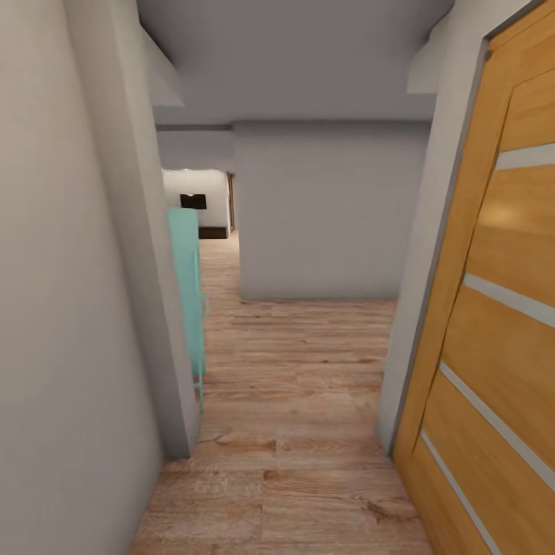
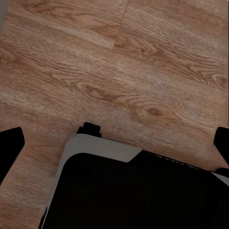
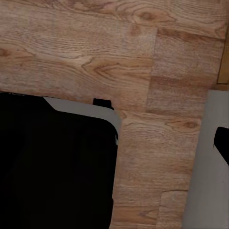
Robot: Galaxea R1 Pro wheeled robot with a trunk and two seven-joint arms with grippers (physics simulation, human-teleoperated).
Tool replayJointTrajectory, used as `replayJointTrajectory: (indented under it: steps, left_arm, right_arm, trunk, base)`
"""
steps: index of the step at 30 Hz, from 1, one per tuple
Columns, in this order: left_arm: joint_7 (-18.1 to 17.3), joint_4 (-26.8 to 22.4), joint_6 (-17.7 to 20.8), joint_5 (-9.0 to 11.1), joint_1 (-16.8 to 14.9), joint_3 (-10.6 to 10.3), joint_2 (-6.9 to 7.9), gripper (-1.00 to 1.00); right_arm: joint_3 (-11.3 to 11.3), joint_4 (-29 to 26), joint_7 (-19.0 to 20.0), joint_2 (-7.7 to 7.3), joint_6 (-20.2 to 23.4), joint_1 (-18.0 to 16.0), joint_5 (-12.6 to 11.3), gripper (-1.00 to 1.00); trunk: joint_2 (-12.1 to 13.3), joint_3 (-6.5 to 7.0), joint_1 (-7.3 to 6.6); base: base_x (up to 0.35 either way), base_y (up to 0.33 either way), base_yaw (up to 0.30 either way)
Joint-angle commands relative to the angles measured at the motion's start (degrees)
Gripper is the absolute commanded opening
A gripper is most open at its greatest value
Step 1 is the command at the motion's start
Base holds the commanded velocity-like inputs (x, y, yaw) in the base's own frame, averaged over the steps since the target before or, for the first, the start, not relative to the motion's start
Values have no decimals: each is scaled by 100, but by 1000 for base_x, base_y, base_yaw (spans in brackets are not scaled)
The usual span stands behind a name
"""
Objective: Move the two storage containers from the living room to the garage. In the garage, place one container on the floor and stack the other container on top of it (either order is fine).
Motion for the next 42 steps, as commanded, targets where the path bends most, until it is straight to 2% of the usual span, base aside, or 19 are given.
replayJointTrajectory:
  steps: [1, 42]
  left_arm:
    - [11, 0, -7, 44, -4, -49, 0, 100]
    - [17, 0, 16, 44, -4, -49, 1, 100]
  right_arm:
    - [35, 18, -23, 5, -28, -9, -10, 100]
    - [40, 18, -23, 6, -28, -7, -9, 100]
  trunk:
    - [-8, -10, 5]
    - [-8, -10, 5]
  base:
    - [324, 0, 0]
    - [324, 0, 0]
